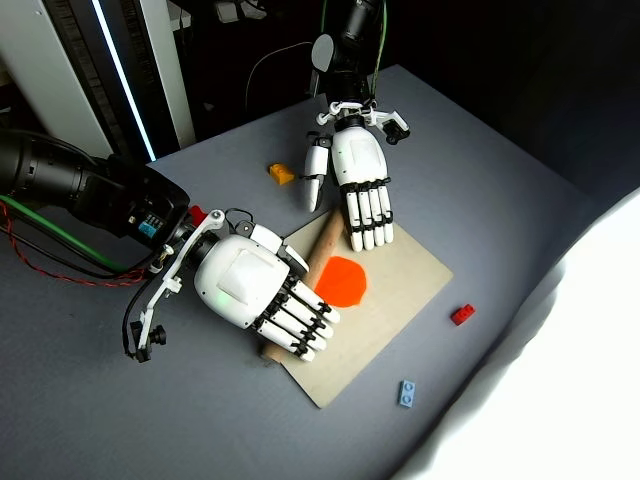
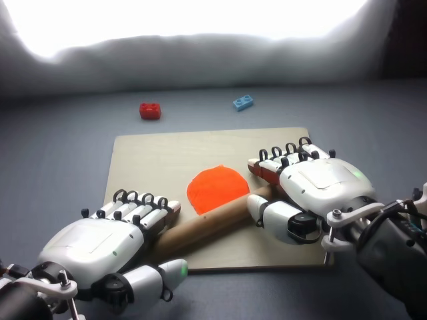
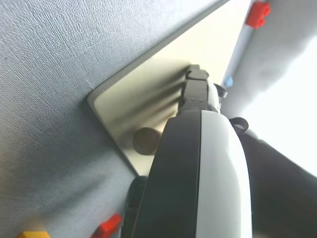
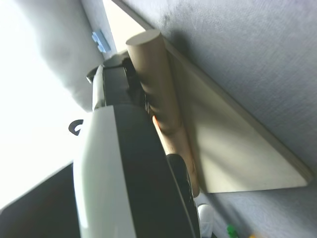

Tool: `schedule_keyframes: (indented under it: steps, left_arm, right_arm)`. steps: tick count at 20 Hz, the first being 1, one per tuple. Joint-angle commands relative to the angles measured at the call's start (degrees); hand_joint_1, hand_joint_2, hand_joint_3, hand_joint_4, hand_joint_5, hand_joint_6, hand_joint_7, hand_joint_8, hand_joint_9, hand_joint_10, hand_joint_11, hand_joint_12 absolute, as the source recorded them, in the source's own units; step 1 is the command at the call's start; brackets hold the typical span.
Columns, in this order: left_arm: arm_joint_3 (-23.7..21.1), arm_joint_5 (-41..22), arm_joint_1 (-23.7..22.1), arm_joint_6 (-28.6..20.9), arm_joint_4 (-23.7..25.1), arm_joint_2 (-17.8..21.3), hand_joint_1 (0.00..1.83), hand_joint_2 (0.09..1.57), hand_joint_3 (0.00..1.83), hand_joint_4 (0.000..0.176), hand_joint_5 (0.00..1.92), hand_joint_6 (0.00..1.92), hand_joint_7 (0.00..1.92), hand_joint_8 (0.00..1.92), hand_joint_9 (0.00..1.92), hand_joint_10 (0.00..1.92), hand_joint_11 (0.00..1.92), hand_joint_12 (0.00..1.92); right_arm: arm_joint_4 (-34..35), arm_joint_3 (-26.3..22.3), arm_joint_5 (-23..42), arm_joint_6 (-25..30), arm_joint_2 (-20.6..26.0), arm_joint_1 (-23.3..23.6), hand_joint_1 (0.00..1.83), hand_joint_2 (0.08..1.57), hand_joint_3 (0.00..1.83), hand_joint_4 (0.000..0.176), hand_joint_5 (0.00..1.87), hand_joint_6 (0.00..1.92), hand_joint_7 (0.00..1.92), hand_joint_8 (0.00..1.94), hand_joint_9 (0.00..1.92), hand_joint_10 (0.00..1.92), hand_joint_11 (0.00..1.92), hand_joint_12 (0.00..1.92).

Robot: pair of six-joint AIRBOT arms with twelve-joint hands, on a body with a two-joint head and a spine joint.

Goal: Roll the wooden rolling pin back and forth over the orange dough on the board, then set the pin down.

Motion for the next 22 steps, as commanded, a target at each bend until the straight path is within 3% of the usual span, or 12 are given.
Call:
schedule_keyframes:
  steps: [1,7,15,22]
  left_arm:
    - [-0.4,2.0,0.4,-0.6,1.8,-0.3,0.00,1.44,0.00,0.000,0.07,0.00,0.06,0.00,0.04,0.00,0.00,0.12]
    - [-1.0,4.3,1.6,-0.4,2.0,-1.7,0.00,1.45,0.00,0.000,0.08,0.00,0.07,0.00,0.05,0.00,0.00,0.18]
    - [5.1,6.6,1.3,1.7,1.7,-8.4,0.00,1.44,0.00,0.000,0.07,0.00,0.07,0.00,0.05,0.00,0.00,0.19]
    - [7.0,6.6,-0.1,1.7,1.4,-8.6,0.00,1.45,0.00,0.000,0.07,0.00,0.08,0.00,0.06,0.00,0.00,0.22]
  right_arm:
    - [-3.2,-0.5,3.8,-0.1,0.6,-0.1,0.00,1.57,0.11,0.000,0.28,0.01,0.27,0.00,0.23,0.01,0.00,0.73]
    - [-3.2,-1.4,3.8,-0.4,1.4,-0.2,0.00,1.57,0.11,0.000,0.28,0.00,0.27,0.00,0.21,0.00,0.00,0.65]
    - [-3.2,-1.4,3.8,-0.4,1.4,0.1,0.00,1.57,0.11,0.000,0.28,0.00,0.27,0.00,0.23,0.01,0.00,0.75]
    - [-3.2,-1.4,3.8,-0.4,1.4,0.2,0.00,1.57,0.11,0.000,0.26,0.01,0.26,0.00,0.22,0.00,0.00,0.70]
